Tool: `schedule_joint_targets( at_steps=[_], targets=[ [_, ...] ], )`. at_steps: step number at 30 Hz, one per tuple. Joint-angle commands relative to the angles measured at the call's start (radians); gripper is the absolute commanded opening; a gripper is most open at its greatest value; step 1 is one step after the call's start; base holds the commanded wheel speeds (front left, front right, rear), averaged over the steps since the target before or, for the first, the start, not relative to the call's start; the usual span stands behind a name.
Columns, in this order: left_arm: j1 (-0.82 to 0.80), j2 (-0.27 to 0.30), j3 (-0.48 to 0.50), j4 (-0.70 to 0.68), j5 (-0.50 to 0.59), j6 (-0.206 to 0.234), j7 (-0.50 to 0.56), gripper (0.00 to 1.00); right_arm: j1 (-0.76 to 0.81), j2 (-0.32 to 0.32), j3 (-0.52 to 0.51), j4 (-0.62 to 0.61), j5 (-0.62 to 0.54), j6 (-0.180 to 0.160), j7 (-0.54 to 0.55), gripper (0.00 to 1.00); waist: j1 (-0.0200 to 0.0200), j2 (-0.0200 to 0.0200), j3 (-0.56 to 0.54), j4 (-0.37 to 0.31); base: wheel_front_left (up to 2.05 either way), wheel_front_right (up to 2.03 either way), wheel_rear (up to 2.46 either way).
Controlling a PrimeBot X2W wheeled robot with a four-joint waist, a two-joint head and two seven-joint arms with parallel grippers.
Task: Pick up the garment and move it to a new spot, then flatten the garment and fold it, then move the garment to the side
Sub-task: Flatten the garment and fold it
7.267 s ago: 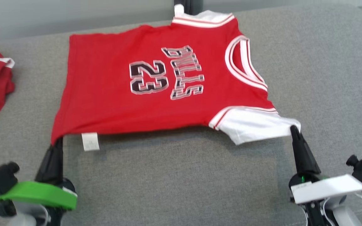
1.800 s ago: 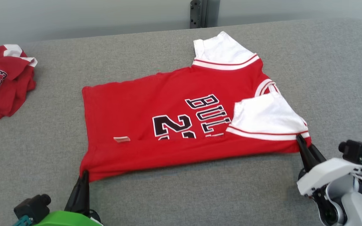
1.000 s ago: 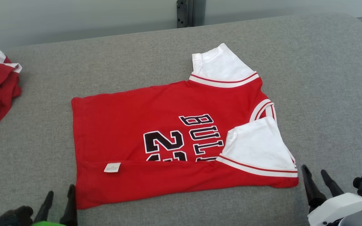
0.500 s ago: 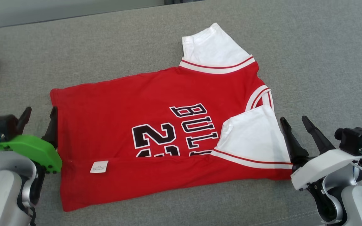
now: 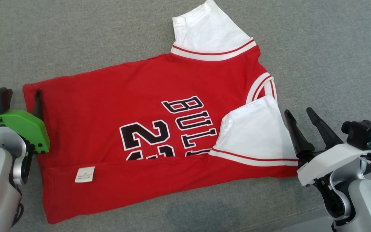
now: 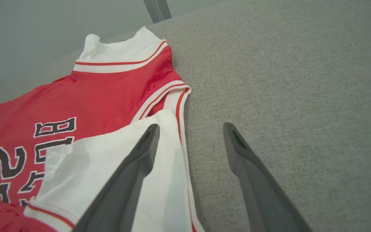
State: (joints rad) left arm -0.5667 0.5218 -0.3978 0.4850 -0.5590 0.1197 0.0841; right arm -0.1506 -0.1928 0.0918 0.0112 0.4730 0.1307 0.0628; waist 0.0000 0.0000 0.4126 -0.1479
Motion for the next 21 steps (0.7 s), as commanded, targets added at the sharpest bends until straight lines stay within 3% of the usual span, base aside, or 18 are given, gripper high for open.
schedule_joint_targets(
  at_steps=[1, 6, 7, 8, 9, 14, 21],
  targets=[
    [-0.018, 0.008, -0.002, 0.004, 0.003, -0.003, 0.001, 1.00, -0.016, -0.004, 0.001, 0.003, 0.004, 0.000, -0.005, 1.00, 0.0000, 0.0000, 0.001, -0.002, 0.00, 0.00, 0.00],
    [-0.031, 0.006, -0.025, 0.023, 0.020, -0.005, 0.015, 1.00, -0.030, -0.014, 0.011, 0.000, 0.005, 0.000, 0.004, 1.00, 0.0000, 0.0000, 0.001, 0.001, 0.00, 0.00, 0.00],
    [-0.035, 0.001, -0.031, 0.025, 0.022, -0.005, 0.021, 0.84, -0.035, -0.018, 0.016, -0.002, 0.006, 0.000, 0.008, 1.00, 0.0000, 0.0000, 0.001, 0.003, 0.00, 0.00, 0.00],
    [-0.038, -0.002, -0.036, 0.025, 0.025, -0.006, 0.023, 0.60, -0.042, -0.022, 0.020, -0.005, 0.006, 0.000, 0.012, 1.00, 0.0000, 0.0000, 0.002, 0.004, 0.00, 0.00, 0.00],
    [-0.041, -0.005, -0.041, 0.024, 0.028, -0.009, 0.027, 0.41, -0.051, -0.028, 0.024, -0.008, 0.005, 0.000, 0.016, 1.00, 0.0000, 0.0000, 0.002, 0.006, 0.00, 0.00, 0.00],
    [-0.059, -0.018, -0.059, 0.019, 0.041, -0.013, 0.017, 0.01, -0.124, -0.060, 0.056, -0.007, -0.012, 0.000, 0.046, 1.00, 0.0000, 0.0000, 0.004, 0.022, 0.00, 0.00, 0.00],
    [-0.076, -0.056, -0.069, -0.014, 0.043, -0.003, -0.045, 0.00, -0.342, -0.089, 0.114, 0.087, -0.056, 0.000, 0.094, 1.00, 0.0000, 0.0000, 0.021, 0.075, 0.00, 0.00, 0.00]
  ],
)
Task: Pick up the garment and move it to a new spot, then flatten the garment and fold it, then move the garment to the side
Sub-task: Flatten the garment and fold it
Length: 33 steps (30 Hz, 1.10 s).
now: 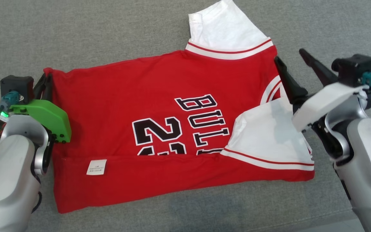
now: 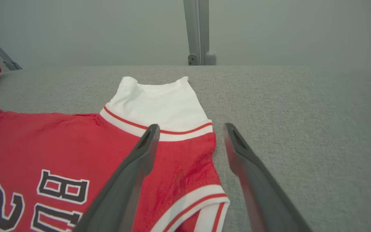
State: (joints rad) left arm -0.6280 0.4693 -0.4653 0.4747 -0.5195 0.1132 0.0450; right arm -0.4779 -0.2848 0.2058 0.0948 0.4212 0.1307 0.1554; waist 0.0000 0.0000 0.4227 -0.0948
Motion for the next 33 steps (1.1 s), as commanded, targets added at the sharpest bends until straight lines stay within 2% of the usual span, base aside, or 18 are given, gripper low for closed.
schedule_joint_targets(
  at_steps=[1, 6, 9, 14, 19, 26, 27, 28, 30, 31, 33],
  targets=[
    [-0.016, -0.011, -0.003, -0.016, 0.005, 0.006, -0.019, 0.00, -0.057, -0.002, 0.005, 0.027, -0.019, 0.000, 0.007, 1.00, 0.0000, 0.0000, 0.017, 0.035, 0.00, 0.00, 0.00],
    [-0.017, -0.071, -0.029, -0.073, 0.020, 0.015, -0.084, 0.00, -0.251, -0.022, 0.012, 0.189, -0.081, 0.000, 0.049, 1.00, 0.0000, 0.0000, 0.052, 0.133, 0.00, 0.00, 0.00],
    [-0.032, -0.109, -0.058, -0.095, 0.035, 0.008, -0.110, 0.00, -0.347, -0.031, 0.008, 0.290, -0.085, 0.000, 0.094, 1.00, 0.0000, 0.0000, 0.075, 0.201, 0.00, 0.00, 0.00],
    [-0.056, -0.163, -0.086, -0.111, 0.055, 0.009, -0.154, 0.00, -0.482, -0.033, 0.001, 0.464, -0.082, 0.000, 0.159, 1.00, 0.0000, 0.0000, 0.119, 0.275, 0.00, 0.00, 0.00],
    [-0.073, -0.201, -0.103, -0.100, 0.059, 0.006, -0.191, 0.00, -0.569, -0.047, 0.010, 0.603, -0.113, 0.000, 0.190, 1.00, 0.0000, 0.0000, 0.141, 0.313, 0.00, 0.00, 0.00],
    [-0.083, -0.225, -0.110, -0.067, 0.051, 0.003, -0.223, 0.00, -0.621, -0.043, -0.003, 0.741, -0.150, 0.000, 0.195, 1.00, 0.0000, 0.0000, 0.145, 0.321, 0.00, 0.00, 0.00],
    [-0.089, -0.226, -0.111, -0.056, 0.047, 0.001, -0.228, 0.00, -0.636, -0.045, -0.002, 0.775, -0.159, 0.000, 0.191, 0.58, 0.0000, 0.0000, 0.145, 0.319, 0.00, 0.00, 0.00],
    [-0.090, -0.226, -0.110, -0.052, 0.045, -0.001, -0.230, 0.00, -0.639, -0.045, 0.001, 0.785, -0.161, 0.000, 0.189, 0.42, 0.0000, 0.0000, 0.145, 0.318, 0.00, 0.00, 0.00],
    [-0.092, -0.221, -0.107, -0.042, 0.041, -0.001, -0.233, 0.00, -0.647, -0.045, 0.008, 0.801, -0.161, -0.001, 0.188, 0.22, 0.0000, 0.0000, 0.145, 0.313, 0.00, 0.00, 0.00],
    [-0.092, -0.218, -0.104, -0.038, 0.040, 0.000, -0.234, 0.00, -0.649, -0.045, 0.010, 0.807, -0.160, -0.001, 0.183, 0.00, 0.0000, 0.0000, 0.143, 0.309, 0.00, 0.00, 0.00],
    [-0.089, -0.209, -0.098, -0.030, 0.037, 0.002, -0.239, 0.00, -0.653, -0.040, 0.015, 0.817, -0.155, -0.001, 0.170, 0.00, 0.0000, 0.0000, 0.137, 0.297, 0.00, 0.00, 0.00]
  ],
)
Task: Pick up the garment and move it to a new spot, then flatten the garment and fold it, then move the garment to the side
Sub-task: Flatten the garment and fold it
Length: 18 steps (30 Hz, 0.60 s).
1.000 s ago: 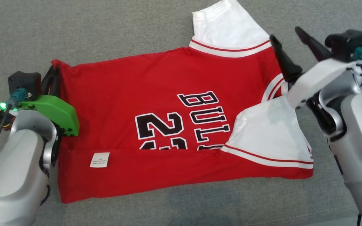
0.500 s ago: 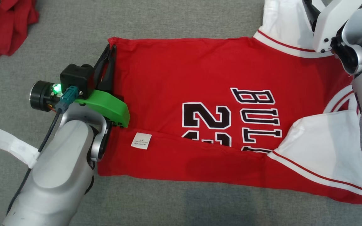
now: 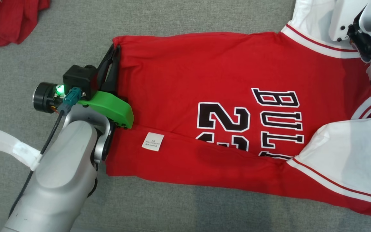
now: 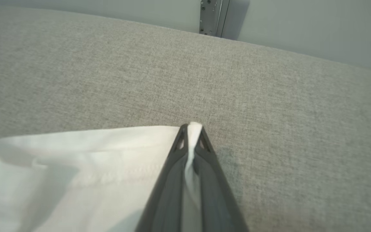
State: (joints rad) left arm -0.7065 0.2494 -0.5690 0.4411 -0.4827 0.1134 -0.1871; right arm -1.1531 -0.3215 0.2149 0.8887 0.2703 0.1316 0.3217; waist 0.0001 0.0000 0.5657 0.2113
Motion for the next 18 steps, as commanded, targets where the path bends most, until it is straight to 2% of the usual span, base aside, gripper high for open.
schedule_joint_targets(
  at_steps=[1, 7, 13, 18],
  targets=[
    [-0.008, 0.016, 0.008, 0.007, -0.002, 0.003, -0.008, 0.00, 0.020, -0.001, 0.010, 0.026, 0.000, -0.002, -0.002, 0.00, -0.0001, 0.0000, -0.009, -0.015, 0.00, 0.00, 0.00],
    [0.010, 0.051, 0.032, 0.031, -0.019, 0.009, -0.009, 0.00, 0.039, 0.010, 0.084, -0.037, 0.061, -0.001, -0.076, 0.00, -0.0001, 0.0000, -0.053, -0.074, 0.00, 0.00, 0.00],
    [0.053, 0.083, 0.043, 0.026, -0.035, 0.005, -0.019, 0.00, 0.154, -0.070, 0.182, -0.217, 0.188, -0.001, -0.146, 0.00, -0.0001, 0.0000, -0.118, -0.134, 0.00, 0.00, 0.00],
    [0.127, 0.118, 0.056, -0.022, -0.049, 0.015, -0.033, 0.00, 0.320, -0.144, 0.167, -0.434, 0.286, -0.001, -0.190, 0.00, -0.0001, 0.0000, -0.181, -0.176, 0.00, 0.00, 0.00]
  ],
)
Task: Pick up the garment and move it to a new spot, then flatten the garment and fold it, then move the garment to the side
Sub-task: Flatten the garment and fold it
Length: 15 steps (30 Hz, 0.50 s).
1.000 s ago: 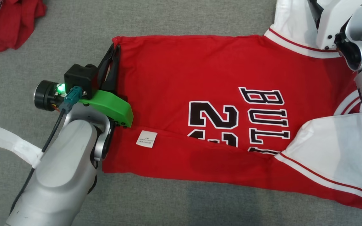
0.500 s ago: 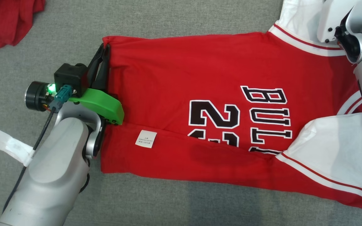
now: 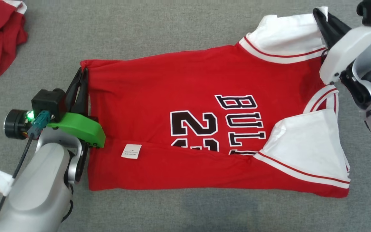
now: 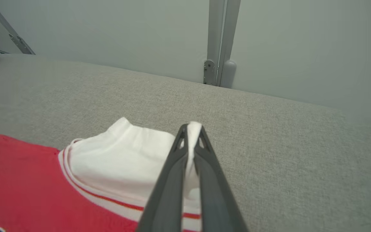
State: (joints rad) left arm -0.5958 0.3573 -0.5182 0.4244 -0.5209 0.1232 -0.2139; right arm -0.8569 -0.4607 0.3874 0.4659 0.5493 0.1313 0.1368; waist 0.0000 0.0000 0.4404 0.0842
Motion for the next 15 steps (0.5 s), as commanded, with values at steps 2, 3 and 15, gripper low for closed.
schedule_joint_targets(
  at_steps=[2, 3, 15],
  targets=[
    [0.055, 0.022, 0.011, -0.034, -0.018, 0.012, -0.012, 0.00, 0.098, -0.017, -0.032, -0.097, 0.034, -0.001, -0.013, 0.00, 0.0000, 0.0000, -0.078, -0.061, 0.00, 0.00, 0.00],
    [0.078, 0.029, 0.014, -0.052, -0.020, 0.017, -0.013, 0.00, 0.141, -0.020, -0.050, -0.140, 0.043, -0.001, -0.017, 0.00, 0.0000, 0.0000, -0.091, -0.067, 0.00, 0.00, 0.00],
    [0.371, 0.066, 0.049, -0.250, -0.087, 0.094, -0.018, 0.00, 0.646, 0.094, -0.277, -0.501, 0.002, -0.001, 0.047, 0.00, 0.0000, 0.0000, -0.183, -0.099, 0.00, 0.00, 0.00]
  ],
)
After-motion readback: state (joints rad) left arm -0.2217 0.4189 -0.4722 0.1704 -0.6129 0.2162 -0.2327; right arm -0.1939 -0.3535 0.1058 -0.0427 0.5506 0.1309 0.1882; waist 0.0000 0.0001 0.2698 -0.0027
